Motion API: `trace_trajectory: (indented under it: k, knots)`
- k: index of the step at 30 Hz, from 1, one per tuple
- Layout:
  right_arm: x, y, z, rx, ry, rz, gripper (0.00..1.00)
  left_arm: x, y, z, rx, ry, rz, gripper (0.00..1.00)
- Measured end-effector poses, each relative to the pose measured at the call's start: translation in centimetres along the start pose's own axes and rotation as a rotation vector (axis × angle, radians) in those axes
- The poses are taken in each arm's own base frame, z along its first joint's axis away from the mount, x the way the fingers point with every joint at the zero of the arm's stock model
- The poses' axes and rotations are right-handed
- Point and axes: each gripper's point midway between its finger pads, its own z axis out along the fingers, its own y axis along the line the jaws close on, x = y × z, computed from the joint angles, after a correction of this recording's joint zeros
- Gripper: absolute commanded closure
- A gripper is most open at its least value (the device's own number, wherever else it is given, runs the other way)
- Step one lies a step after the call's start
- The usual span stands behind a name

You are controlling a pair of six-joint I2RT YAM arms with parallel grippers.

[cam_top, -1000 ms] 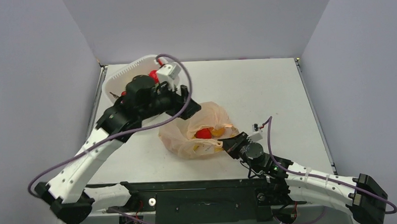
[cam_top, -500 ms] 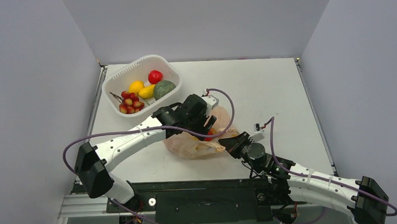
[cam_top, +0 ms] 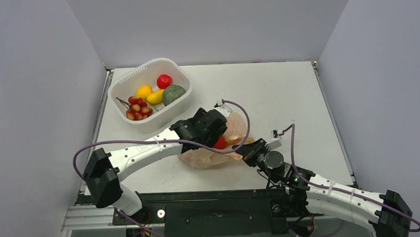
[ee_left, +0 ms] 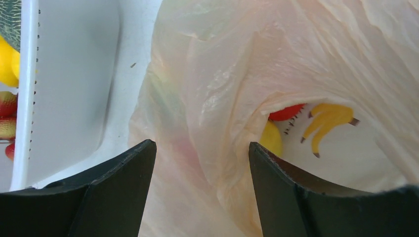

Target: Take the fake fruits out of the plastic bag

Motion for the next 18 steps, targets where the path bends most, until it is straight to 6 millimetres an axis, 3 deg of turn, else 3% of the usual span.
trace_trajectory:
  k: [2, 4, 5, 6, 8, 11, 18]
  knots:
    - [-0.1, 0.1, -0.1, -0.004, -0.001, 0.002, 1.0, 0.2, 0.3, 0.6, -0.034, 0.016, 0.012, 0.49]
    - [-0.2, 0.2, -0.2, -0.007, -0.002, 0.002, 1.0, 0.5, 0.3, 1.6, -0.059, 0.046, 0.027, 0.71]
    - [-0.2, 0.1, -0.3, -0.006, -0.004, 0.002, 1.0, 0.7, 0.2, 2.3, -0.068, 0.066, 0.037, 0.76]
    - [-0.3, 0.1, -0.4, -0.003, -0.005, 0.0, 1.0, 0.7, 0.2, 2.7, -0.072, 0.078, 0.034, 0.89]
    - [-0.4, 0.0, -0.5, -0.001, -0.007, -0.001, 1.0, 0.7, 0.3, 3.1, -0.07, 0.09, 0.018, 1.0]
    - [-0.5, -0.1, -0.7, 0.0, -0.014, -0.003, 1.0, -0.7, 1.0, 3.2, -0.051, 0.072, -0.049, 1.0]
    - [-0.6, -1.6, -1.1, 0.029, -0.02, -0.037, 1.0, -6.2, 3.4, 2.0, 0.104, -0.08, -0.299, 1.0]
